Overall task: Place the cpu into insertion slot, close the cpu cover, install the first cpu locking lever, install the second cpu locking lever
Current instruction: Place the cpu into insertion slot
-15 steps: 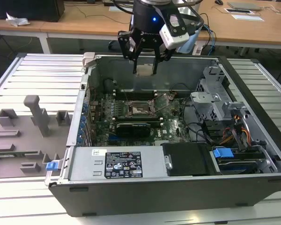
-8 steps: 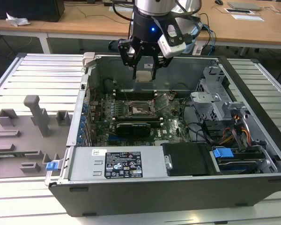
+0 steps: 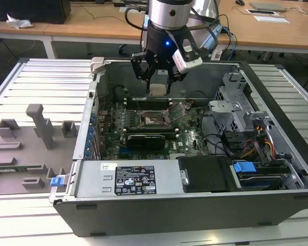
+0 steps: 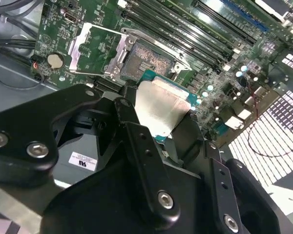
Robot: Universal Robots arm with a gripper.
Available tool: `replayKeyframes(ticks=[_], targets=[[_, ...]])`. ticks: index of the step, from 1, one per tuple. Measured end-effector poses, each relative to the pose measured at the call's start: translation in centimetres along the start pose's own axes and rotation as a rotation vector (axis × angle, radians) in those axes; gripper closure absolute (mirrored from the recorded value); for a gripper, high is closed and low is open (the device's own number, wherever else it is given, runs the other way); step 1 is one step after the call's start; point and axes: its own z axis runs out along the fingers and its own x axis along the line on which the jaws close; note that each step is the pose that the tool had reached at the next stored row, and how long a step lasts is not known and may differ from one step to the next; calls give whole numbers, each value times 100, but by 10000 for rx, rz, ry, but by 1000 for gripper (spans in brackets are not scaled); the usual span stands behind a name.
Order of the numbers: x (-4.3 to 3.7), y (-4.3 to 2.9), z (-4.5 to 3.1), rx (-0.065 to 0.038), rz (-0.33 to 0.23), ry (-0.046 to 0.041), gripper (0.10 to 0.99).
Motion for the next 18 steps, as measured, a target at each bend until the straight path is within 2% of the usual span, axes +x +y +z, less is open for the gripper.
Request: replayKeyframes(ticks=[2, 3, 7, 11, 18], targets=[[-2, -4, 48, 16, 30, -3, 545], [-2, -5, 60, 32, 218, -20, 545], [-2, -7, 72, 30, 840, -73, 545], [-2, -8, 91, -2, 2260, -200, 545], [-3, -10, 115, -26, 3622, -319, 545]])
